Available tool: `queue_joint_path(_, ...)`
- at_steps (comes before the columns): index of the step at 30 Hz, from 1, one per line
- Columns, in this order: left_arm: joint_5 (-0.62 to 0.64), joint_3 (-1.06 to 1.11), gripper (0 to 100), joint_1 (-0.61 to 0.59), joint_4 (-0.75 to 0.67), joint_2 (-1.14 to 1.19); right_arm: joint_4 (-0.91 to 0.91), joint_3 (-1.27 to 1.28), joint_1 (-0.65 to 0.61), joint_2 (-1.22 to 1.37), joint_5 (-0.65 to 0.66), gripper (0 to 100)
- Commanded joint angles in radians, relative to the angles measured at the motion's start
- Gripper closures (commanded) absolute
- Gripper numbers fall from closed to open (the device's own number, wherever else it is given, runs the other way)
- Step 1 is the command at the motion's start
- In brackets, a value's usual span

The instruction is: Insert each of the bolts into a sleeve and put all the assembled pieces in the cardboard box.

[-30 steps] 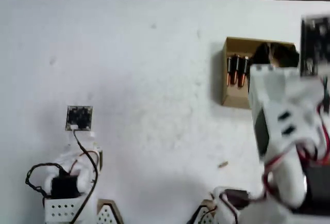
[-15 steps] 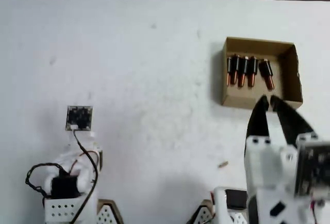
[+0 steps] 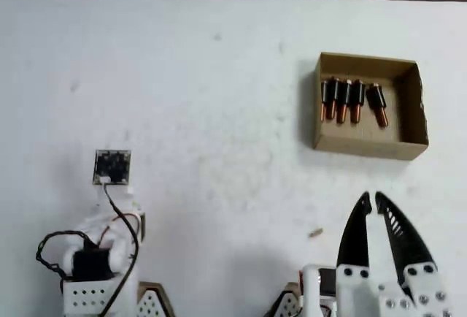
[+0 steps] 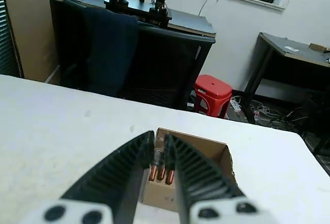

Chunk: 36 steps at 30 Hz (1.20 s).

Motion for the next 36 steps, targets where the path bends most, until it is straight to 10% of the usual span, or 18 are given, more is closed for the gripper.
queue_joint_path(1, 0.011, -0.002, 98, -0.005, 0.005, -0.01, -0.035, 0.052, -0.041, -0.047, 0.015, 98.1)
queue_joint_path(6, 0.011, -0.002, 98, -0.005, 0.005, -0.01, -0.03, 0.101, -0.183, -0.107, 0.04, 98.1)
queue_joint_path(19, 0.011, -0.002, 98, -0.005, 0.005, -0.01, 0.016, 0.109, 0.018, -0.223, 0.025, 98.1)
queue_joint_path(36, 0.011, -0.002, 98, -0.005, 0.005, -0.01, 0.033, 0.224, -0.131, -0.223, 0.026, 98.1)
